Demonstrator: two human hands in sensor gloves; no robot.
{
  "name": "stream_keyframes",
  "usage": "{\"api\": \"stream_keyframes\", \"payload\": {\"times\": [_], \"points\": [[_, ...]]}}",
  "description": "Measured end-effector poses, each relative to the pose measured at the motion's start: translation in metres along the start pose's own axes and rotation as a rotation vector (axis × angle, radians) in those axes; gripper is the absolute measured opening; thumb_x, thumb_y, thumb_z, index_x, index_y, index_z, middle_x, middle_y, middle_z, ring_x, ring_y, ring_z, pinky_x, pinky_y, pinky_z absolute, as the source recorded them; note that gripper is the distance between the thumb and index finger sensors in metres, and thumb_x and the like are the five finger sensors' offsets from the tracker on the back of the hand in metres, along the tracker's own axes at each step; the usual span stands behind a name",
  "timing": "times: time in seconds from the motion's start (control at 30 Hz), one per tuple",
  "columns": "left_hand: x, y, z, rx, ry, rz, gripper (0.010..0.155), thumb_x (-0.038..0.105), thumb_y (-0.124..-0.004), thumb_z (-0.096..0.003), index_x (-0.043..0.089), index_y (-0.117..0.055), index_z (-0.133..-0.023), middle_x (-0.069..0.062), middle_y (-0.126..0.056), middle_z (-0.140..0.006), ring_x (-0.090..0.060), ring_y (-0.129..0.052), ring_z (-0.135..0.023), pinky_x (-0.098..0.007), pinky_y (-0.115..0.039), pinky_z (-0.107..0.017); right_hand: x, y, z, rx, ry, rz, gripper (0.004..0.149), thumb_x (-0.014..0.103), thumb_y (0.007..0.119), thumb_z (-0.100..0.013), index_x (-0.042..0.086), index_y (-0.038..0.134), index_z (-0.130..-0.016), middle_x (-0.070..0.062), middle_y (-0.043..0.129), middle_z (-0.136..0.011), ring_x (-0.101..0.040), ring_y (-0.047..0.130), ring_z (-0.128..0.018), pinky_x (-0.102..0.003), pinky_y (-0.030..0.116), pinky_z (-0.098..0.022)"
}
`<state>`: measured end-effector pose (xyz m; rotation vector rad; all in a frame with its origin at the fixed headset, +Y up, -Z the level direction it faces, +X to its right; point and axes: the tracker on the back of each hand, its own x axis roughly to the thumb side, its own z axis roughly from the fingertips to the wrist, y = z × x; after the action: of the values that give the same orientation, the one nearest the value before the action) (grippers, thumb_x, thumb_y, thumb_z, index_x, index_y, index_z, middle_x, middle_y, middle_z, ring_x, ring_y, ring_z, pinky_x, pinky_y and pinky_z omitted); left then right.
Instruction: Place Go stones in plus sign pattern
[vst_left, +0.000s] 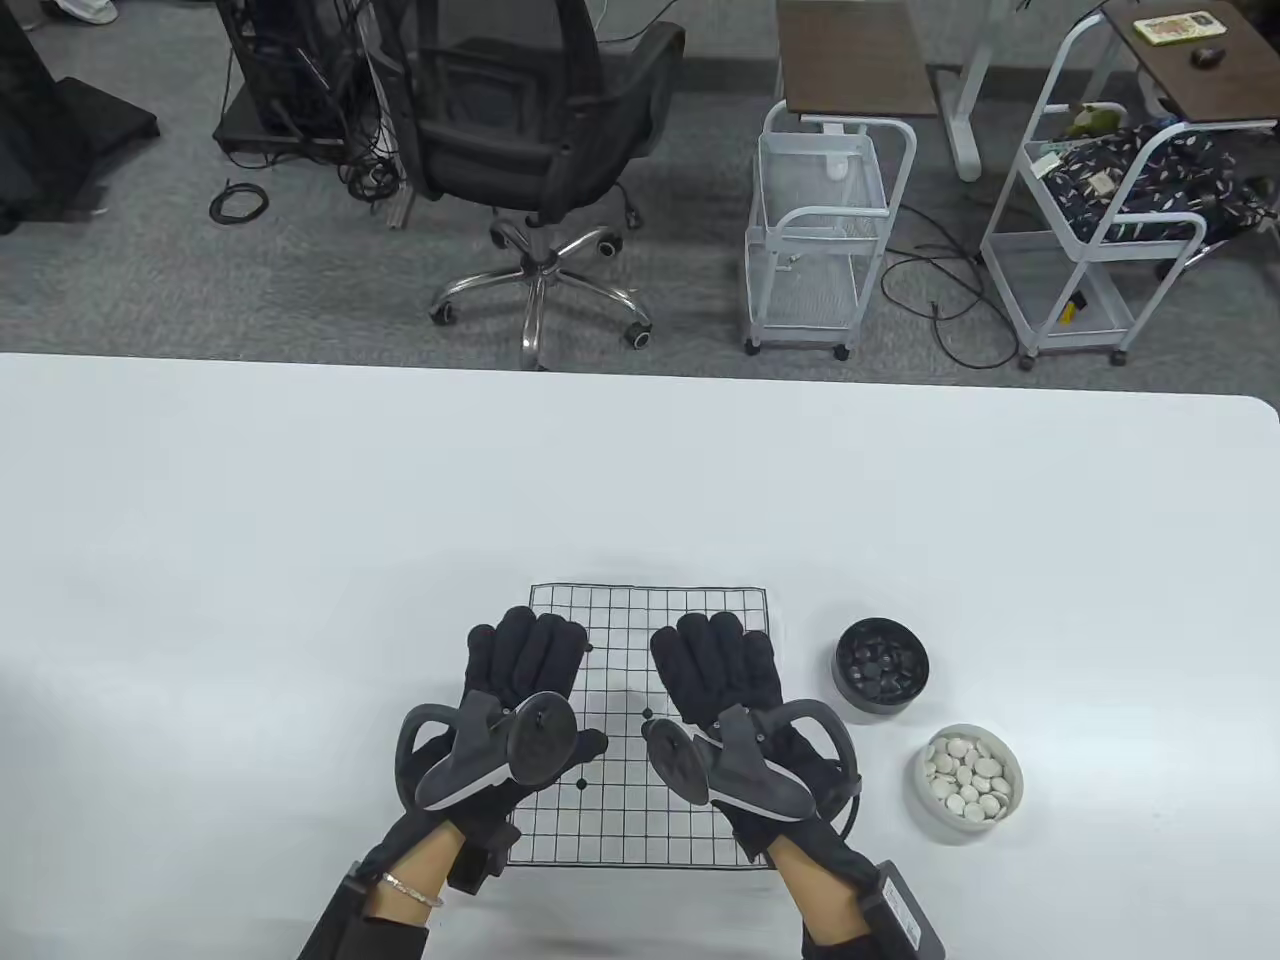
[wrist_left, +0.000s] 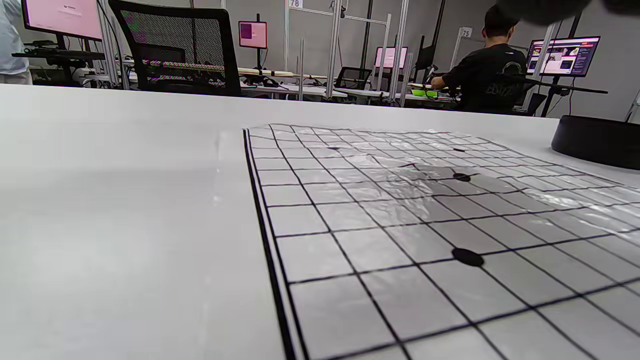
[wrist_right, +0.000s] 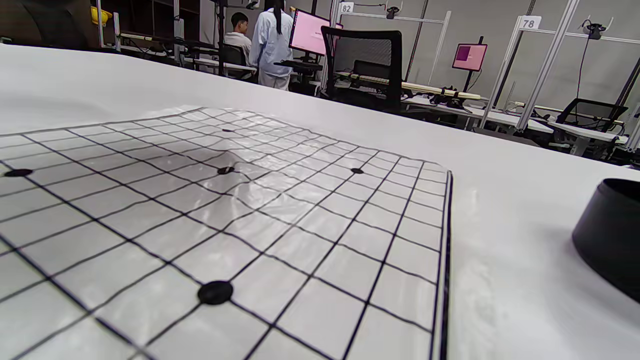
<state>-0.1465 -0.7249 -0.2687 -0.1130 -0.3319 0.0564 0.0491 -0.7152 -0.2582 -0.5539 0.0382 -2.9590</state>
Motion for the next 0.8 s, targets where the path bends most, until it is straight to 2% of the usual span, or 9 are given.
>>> {"api": "stream_keyframes", "payload": {"times": [0.8], "points": [[-0.0005,-0.0004,-0.0005,0.0,0.0,0.005,0.094,0.07,-0.052,-0.0468,0.026,0.004,-0.109,-0.006,-0.012,-0.128,-0.038,-0.013,-0.119,-0.057,-0.01,-0.084,0.0048,-0.0009,0.0007,-0.003,-0.019,0.023,0.081,0.054,0.049,-0.056,0.013,0.008,-0.113,-0.021,0.022,-0.119,-0.048,0.026,-0.112,-0.06,0.024,-0.077]]}}
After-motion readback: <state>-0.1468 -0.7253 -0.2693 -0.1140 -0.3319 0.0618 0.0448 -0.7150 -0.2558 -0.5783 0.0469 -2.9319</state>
